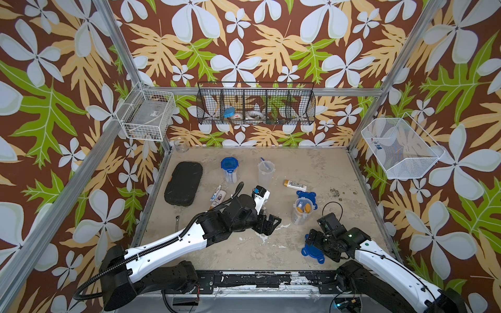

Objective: Pack away toiletry kits
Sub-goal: Pick up the lid from the center of the board.

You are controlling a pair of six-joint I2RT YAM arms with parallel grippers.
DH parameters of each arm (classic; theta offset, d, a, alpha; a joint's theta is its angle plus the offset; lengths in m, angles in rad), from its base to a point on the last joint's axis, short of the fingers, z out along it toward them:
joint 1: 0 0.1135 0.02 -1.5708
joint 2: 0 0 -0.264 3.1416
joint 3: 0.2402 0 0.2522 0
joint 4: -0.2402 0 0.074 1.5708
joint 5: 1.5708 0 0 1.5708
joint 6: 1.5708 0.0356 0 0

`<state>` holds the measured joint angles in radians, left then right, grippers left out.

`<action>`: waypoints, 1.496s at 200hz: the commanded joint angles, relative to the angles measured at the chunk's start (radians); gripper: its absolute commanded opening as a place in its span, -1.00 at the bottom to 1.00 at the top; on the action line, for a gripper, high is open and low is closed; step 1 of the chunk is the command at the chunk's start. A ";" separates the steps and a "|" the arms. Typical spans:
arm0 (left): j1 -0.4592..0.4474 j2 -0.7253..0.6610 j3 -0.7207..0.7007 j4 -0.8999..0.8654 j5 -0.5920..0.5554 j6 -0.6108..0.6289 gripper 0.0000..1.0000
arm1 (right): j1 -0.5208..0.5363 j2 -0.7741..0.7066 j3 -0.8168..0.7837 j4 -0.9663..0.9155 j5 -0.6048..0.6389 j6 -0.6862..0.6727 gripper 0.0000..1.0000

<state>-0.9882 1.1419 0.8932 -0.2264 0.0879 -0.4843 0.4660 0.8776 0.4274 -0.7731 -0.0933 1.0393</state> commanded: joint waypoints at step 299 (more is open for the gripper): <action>0.024 -0.035 -0.054 0.035 0.012 0.015 0.82 | 0.229 -0.122 0.093 -0.186 0.313 0.233 0.29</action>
<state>-0.9672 1.1000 0.8364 -0.1986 0.1093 -0.4736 0.6937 0.8188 0.4923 -0.8463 0.1497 1.2175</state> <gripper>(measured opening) 0.907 0.874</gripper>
